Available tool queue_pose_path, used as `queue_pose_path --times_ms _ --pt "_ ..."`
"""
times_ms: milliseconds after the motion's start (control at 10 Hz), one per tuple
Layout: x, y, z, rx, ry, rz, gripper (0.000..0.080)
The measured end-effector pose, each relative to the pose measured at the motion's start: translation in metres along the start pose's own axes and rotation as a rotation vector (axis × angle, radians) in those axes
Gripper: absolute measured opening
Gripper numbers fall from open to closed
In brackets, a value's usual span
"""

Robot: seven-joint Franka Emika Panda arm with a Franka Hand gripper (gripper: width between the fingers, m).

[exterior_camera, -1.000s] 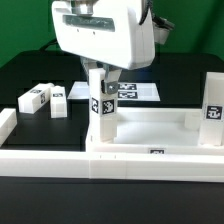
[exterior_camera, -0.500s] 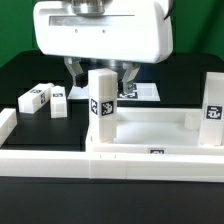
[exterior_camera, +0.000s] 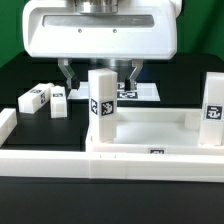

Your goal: Assemble desk

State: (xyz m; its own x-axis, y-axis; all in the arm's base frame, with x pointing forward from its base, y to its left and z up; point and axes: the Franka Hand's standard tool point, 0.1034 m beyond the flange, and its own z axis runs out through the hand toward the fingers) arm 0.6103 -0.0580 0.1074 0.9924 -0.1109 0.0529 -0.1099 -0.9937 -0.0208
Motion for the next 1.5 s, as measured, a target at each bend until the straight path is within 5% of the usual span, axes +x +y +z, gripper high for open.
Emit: queue_pose_path --times_ms 600,800,900,1000,1500 --pt "0.0018 0.0006 -0.0002 -0.008 0.002 -0.48 0.0649" --pt "0.0016 0.0009 0.0004 -0.008 0.001 -0.479 0.0392" --pt "0.0015 0.0009 0.0004 -0.007 0.001 -0.479 0.0392" --pt "0.0015 0.0009 0.0004 -0.007 0.001 -0.47 0.0288" --pt "0.002 -0.0011 -0.001 -0.003 0.004 -0.197 0.0288"
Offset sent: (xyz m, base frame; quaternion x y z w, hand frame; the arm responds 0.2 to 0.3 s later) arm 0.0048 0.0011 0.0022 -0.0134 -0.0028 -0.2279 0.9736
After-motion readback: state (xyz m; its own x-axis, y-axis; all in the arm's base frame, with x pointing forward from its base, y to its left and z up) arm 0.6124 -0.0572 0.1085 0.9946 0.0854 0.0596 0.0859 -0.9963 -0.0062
